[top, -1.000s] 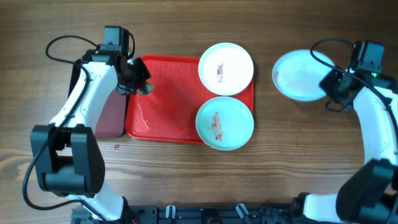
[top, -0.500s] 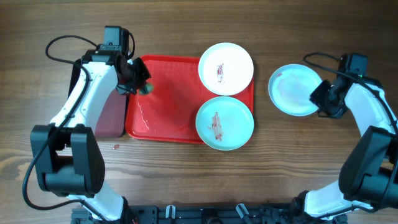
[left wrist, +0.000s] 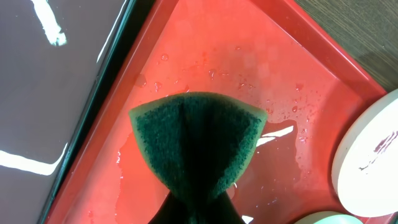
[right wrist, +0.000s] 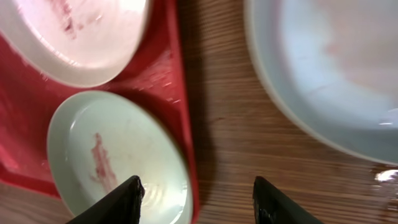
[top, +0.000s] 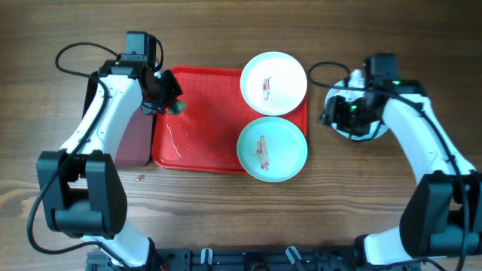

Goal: Clean dirty plates on tray and stack at the side
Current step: 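Move the right gripper to the light-green plate and grip its rim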

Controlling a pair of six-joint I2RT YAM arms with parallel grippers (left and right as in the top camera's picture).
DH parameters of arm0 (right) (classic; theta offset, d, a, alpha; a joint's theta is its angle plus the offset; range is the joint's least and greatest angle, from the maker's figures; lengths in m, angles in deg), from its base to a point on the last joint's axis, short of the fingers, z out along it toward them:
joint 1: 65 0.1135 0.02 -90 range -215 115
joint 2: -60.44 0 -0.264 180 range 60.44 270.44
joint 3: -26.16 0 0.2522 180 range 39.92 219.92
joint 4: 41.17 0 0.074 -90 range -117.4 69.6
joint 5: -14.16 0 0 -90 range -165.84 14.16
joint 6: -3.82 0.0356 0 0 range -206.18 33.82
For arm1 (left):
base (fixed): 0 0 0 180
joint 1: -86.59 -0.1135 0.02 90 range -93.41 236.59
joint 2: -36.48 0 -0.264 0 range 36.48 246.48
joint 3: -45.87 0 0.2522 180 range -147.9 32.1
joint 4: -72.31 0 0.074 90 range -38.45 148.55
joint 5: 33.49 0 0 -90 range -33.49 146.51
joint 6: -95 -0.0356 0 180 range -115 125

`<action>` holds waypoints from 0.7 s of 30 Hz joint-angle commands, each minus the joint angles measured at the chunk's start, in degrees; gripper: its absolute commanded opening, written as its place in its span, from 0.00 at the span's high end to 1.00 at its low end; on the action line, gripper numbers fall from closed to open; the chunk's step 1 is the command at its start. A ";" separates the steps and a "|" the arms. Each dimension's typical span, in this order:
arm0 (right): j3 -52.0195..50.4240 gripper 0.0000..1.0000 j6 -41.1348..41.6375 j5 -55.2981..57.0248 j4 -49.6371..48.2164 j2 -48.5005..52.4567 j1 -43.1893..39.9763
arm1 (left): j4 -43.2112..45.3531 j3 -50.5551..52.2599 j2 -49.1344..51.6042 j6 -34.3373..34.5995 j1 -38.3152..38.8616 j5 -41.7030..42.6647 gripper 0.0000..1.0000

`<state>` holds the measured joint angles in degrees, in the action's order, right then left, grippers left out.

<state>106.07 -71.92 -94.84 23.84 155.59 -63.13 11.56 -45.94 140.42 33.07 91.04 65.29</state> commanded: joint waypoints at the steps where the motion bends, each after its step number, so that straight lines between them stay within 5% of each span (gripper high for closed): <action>1: -2.49 0.44 3.37 1.11 0.28 0.22 3.45 | -0.07 0.42 0.44 -1.97 0.33 -1.14 0.96; 9: -9.57 0.55 5.44 1.38 -3.17 0.24 8.15 | -0.07 0.42 0.44 -1.97 0.33 -1.11 0.96; 13: -12.28 0.72 6.56 1.36 -5.92 0.24 8.41 | -0.07 0.42 0.44 -1.97 0.33 -1.14 0.96; 21: -12.28 0.91 6.95 1.11 -7.37 0.26 9.11 | -0.07 0.42 0.44 -1.97 0.33 -1.14 0.96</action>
<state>93.94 -65.25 -93.84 16.85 155.63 -54.89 11.56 -45.94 140.42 32.24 91.04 64.89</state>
